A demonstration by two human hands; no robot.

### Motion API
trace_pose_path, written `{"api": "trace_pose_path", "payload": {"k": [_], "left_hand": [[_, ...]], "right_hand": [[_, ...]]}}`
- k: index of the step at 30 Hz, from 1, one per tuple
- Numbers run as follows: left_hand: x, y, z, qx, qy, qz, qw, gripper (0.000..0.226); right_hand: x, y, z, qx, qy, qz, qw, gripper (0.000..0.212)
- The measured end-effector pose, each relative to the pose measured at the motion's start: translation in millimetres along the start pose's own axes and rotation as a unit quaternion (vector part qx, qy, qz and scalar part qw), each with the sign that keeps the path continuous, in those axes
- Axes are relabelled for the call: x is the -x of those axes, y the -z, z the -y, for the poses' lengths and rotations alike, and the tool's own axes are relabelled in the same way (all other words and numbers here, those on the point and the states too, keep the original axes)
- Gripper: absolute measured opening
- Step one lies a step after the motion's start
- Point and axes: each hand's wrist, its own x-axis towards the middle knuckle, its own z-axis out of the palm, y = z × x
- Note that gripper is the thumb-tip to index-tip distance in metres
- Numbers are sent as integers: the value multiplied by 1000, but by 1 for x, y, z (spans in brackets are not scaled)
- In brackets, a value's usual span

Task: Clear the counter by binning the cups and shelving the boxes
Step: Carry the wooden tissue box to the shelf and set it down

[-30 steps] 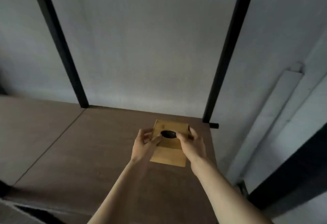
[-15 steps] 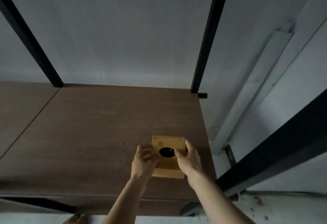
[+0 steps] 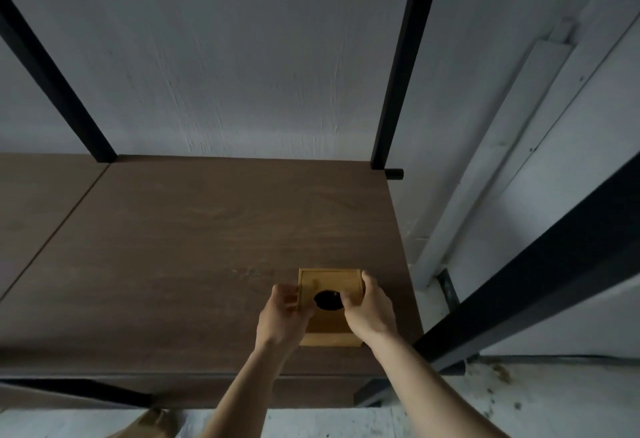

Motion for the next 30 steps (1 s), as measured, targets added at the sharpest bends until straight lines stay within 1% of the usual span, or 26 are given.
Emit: {"api": "trace_pose_path", "payload": {"k": [2, 5, 9, 12, 15, 17, 22, 26, 30], "left_hand": [[3, 6, -5, -85, -45, 0, 995, 35], [12, 16, -15, -212, -129, -4, 969, 41], [24, 30, -19, -318, -218, 5, 923, 75], [39, 42, -23, -394, -257, -2, 882, 86], [62, 52, -27, -438, -271, -1, 857, 95], [79, 57, -28, -453, -273, -4, 849, 99], [129, 63, -32, -463, -280, -18, 841, 101], [180, 58, -34, -474, -283, -23, 834, 102], [228, 49, -37, -470, -305, -20, 828, 106]], "right_hand": [[8, 4, 4, 92, 51, -21, 994, 69], [22, 10, 12, 212, 124, -32, 969, 72], [41, 16, 20, 306, 167, -13, 937, 73], [56, 19, 20, 348, 201, -21, 916, 76], [77, 23, 21, 364, 221, -18, 905, 76], [93, 28, 22, 359, 227, -11, 905, 75], [141, 46, 13, 336, 248, -14, 908, 71], [184, 62, -14, 331, 263, -27, 906, 68], [229, 82, -44, 321, 250, -39, 913, 68]]}}
